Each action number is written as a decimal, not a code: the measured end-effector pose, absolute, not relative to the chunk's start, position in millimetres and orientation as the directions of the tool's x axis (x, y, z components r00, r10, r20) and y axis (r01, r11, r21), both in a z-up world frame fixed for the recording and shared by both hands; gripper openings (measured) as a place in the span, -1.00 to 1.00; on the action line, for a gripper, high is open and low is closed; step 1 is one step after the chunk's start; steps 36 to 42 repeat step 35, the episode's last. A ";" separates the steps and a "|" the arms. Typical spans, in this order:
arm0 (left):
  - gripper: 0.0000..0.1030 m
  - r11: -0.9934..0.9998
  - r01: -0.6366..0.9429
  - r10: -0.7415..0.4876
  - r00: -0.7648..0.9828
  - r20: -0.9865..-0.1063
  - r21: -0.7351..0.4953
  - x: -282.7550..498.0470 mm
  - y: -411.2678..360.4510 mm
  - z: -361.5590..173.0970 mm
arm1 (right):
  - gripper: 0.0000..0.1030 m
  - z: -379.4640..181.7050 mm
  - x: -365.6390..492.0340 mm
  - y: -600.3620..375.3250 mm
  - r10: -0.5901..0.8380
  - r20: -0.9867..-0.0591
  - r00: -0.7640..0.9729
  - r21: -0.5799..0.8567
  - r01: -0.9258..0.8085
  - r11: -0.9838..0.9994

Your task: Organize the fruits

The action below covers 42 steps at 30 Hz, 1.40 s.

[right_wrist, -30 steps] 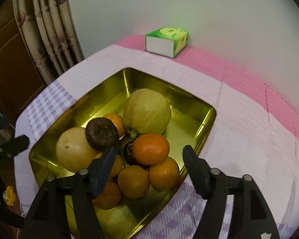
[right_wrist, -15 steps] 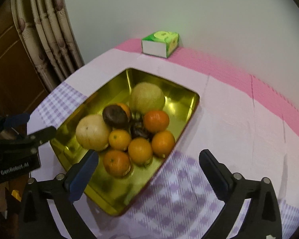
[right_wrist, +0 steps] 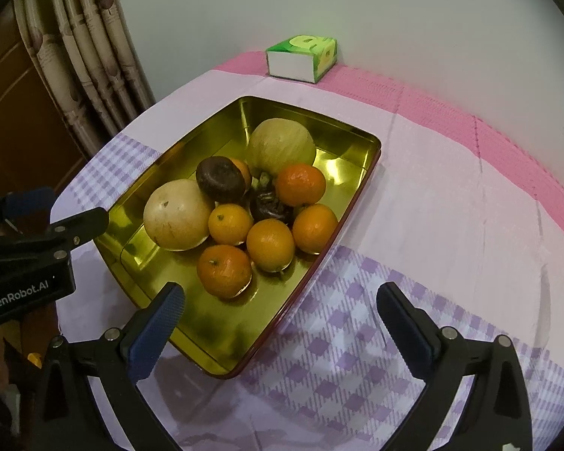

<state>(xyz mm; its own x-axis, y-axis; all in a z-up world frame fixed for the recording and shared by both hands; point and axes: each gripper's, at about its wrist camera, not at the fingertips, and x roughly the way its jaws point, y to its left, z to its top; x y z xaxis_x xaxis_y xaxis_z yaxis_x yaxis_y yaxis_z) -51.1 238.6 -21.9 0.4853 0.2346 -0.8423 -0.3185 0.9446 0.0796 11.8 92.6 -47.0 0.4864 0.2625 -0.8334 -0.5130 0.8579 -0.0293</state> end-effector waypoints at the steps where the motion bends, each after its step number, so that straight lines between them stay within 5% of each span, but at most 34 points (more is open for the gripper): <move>1: 0.50 0.945 -0.318 0.235 0.486 -0.842 0.081 -51.2 238.2 -21.6 | 0.97 -47.4 10.7 92.8 0.262 -0.834 0.485 -0.029 -0.514 0.857; 42: 0.51 0.956 -0.282 0.218 0.497 -0.840 0.081 -50.2 229.0 -23.7 | 0.98 -52.0 7.2 95.5 0.265 -0.846 0.463 -0.020 -0.523 0.852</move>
